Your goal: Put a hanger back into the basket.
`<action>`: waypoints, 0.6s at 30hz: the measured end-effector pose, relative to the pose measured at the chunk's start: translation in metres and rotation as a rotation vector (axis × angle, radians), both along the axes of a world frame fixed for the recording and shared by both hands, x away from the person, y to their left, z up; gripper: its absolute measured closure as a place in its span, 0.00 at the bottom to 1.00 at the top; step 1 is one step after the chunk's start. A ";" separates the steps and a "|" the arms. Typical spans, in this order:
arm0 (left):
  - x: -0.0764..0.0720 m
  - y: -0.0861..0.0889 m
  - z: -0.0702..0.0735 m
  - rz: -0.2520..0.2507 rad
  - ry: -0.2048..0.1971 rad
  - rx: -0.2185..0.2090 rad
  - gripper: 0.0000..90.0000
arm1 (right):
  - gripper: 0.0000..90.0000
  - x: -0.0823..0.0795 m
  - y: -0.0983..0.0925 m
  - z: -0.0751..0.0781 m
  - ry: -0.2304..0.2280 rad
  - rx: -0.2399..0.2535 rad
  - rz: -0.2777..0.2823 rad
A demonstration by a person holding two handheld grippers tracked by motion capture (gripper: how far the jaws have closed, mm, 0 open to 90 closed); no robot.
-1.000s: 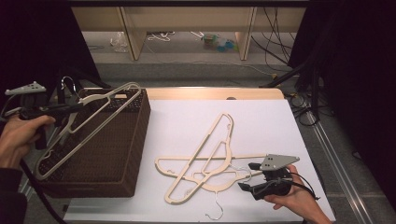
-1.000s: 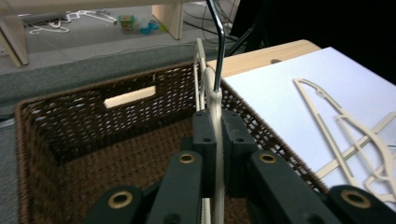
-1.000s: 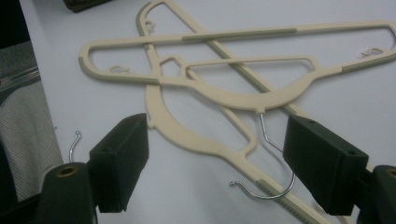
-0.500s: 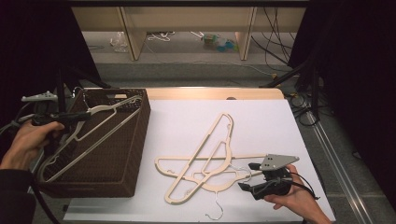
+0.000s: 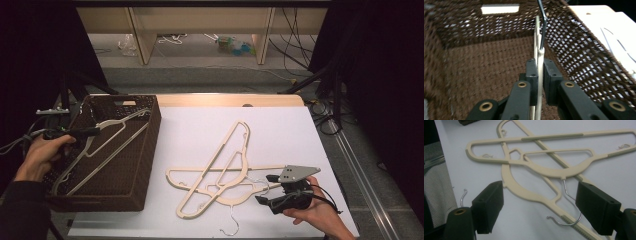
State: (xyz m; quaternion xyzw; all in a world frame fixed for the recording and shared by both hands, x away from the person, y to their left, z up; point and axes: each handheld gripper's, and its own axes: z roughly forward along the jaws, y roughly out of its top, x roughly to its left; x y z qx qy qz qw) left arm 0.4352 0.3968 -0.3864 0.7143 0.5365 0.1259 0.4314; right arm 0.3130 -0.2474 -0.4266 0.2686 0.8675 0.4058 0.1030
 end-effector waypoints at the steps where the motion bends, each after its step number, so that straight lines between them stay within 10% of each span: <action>1: 0.000 0.001 -0.003 0.017 0.010 0.011 0.91 | 0.26 0.000 0.000 0.000 -0.001 0.001 0.000; 15: 0.004 0.013 -0.019 0.190 0.078 0.091 0.78 | 0.26 0.001 -0.002 -0.001 0.004 0.016 0.006; 18: 0.001 0.010 -0.016 0.310 0.089 0.082 0.62 | 0.26 0.001 -0.003 -0.001 0.002 0.017 0.001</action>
